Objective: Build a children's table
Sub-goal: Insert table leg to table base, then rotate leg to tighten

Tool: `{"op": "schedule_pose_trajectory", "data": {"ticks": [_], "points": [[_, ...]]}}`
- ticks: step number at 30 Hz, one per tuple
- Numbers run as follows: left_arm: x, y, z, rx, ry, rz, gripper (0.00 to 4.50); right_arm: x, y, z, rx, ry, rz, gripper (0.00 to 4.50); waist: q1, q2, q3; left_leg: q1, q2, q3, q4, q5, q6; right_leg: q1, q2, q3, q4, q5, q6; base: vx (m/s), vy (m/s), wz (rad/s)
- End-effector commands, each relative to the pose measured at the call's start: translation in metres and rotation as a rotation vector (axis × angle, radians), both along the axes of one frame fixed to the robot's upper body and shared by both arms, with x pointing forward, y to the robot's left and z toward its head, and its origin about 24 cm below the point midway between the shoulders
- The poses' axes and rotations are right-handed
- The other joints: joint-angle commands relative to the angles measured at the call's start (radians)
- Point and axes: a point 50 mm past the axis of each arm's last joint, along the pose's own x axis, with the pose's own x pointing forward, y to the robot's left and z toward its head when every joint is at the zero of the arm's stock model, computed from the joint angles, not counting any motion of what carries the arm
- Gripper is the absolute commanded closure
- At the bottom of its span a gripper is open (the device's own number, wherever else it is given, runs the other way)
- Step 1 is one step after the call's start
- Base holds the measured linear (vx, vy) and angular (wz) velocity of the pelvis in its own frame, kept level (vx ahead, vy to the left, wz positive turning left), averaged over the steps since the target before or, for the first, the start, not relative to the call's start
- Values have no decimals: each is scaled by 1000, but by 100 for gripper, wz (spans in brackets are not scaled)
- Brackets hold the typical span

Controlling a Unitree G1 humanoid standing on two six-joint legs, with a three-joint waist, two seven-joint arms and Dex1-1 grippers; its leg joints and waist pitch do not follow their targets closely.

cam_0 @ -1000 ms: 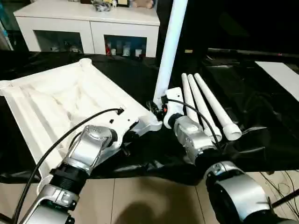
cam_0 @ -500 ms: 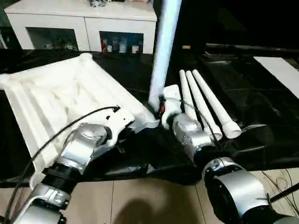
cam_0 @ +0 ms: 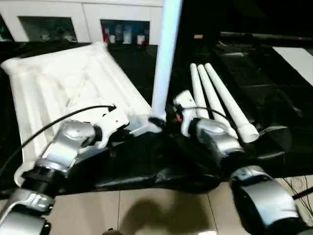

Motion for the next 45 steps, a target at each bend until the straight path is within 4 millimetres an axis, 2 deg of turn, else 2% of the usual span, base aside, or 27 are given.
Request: {"op": "schedule_pose_trajectory", "data": {"ticks": [1, 5, 8, 10, 17, 23, 31, 33, 36, 38, 41, 42, 43, 44, 45], "points": [[-1, -12, 8, -30, -42, -97, 450, -8, 0, -3, -23, 3, 111, 69, -3, 16, -67, 16, 16, 17, -40, 19, 121, 66, -67, 49, -42, 363, -270, 0, 0, 0], [-3, -13, 8, -55, -30, -128, 450, -10, -6, -4, -16, 7, 131, 69, -2, 11, -63, 15, 18, 21, -42, -19, 93, 66, -69, 50, -45, 281, -273, 0, 0, 0], [-5, -13, 7, -64, -21, -145, 450, -11, -7, -6, -38, 3, 144, 69, -2, 10, -63, 15, 16, 22, -40, -20, 86, 65, -68, 52, -44, 280, -273, 0, 0, 0], [-6, -13, 8, -66, -18, -156, 450, -12, -7, -7, -49, 0, 144, 69, -2, 9, -64, 14, 16, 22, -39, -15, 87, 66, -69, 52, -42, 285, -273, 0, 0, 0], [-7, -11, 7, -65, -9, -182, 450, -13, -5, -12, -60, -3, 126, 127, 0, 12, -69, 14, 13, 22, -32, 25, 100, 67, -66, 50, -33, 354, -279, 0, 0, 0], [-8, -10, 6, -62, -2, -187, 450, -15, -2, -15, -54, 3, 129, 173, 0, 12, -70, 14, 14, 21, -32, 18, 101, 68, -67, 50, -32, 350, -282, 0, 0, 0], [-8, -9, 6, -60, 3, -187, 450, -17, -4, -21, -62, 24, 105, 178, 0, 13, -72, 14, 13, 21, -29, 28, 105, 69, -66, 49, -29, 369, -288, 0, 0, 0], [-8, -8, 4, -57, 3, -168, 450, -17, -7, -29, -52, 62, 29, 178, -1, 13, -72, 14, 13, 21, -29, 23, 103, 69, -66, 49, -29, 360, -289, 0, 0, 0], [-4, -8, -1, -60, 6, -92, 450, -16, -9, -43, -24, 148, -146, 178, -4, 15, -63, 17, 16, 20, -38, -42, 77, 65, -71, 50, -40, 255, -282, 0, 0, 0], [3, -11, -6, -66, 18, 12, 450, -15, -2, -53, -8, 220, -300, 178, -9, 17, -53, 24, 18, 19, -49, -126, 26, 61, -75, 52, -55, 100, -265, 0, 0, 0], [9, -15, -8, -62, 21, 90, 450, -15, 4, -57, -9, 257, -390, 178, -10, 19, -48, 36, 18, 19, -57, -213, -23, 58, -78, 57, -72, -71, -234, 0, 0, 0], [17, -24, -9, -69, 4, 186, 450, -15, 15, -60, -21, 278, -450, 179, -11, 19, -49, 35, 19, 19, -57, -215, -27, 59, -78, 58, -71, -76, -231, 0, 0, 0], [21, -27, -10, -71, -3, 239, 450, -15, 21, -61, -31, 286, -484, 179, -11, 19, -49, 40, 19, 20, -57, -216, -35, 52, -77, 59, -73, -87, -227, 0, 0, 0], [26, -37, -11, -80, -10, 307, 450, -16, 32, -61, -42, 304, -540, 180, -9, 16, -49, 41, 19, 20, -59, -220, -39, 53, -77, 59, -75, -103, -216, 0, 0, 0], [27, -42, -11, -83, -17, 318, 450, -16, 37, -61, -30, 323, -558, 180, -4, 16, -51, 38, 17, 18, -58, -222, -39, 52, -78, 58, -76, -109, -203, 0, 0, 0]]}}
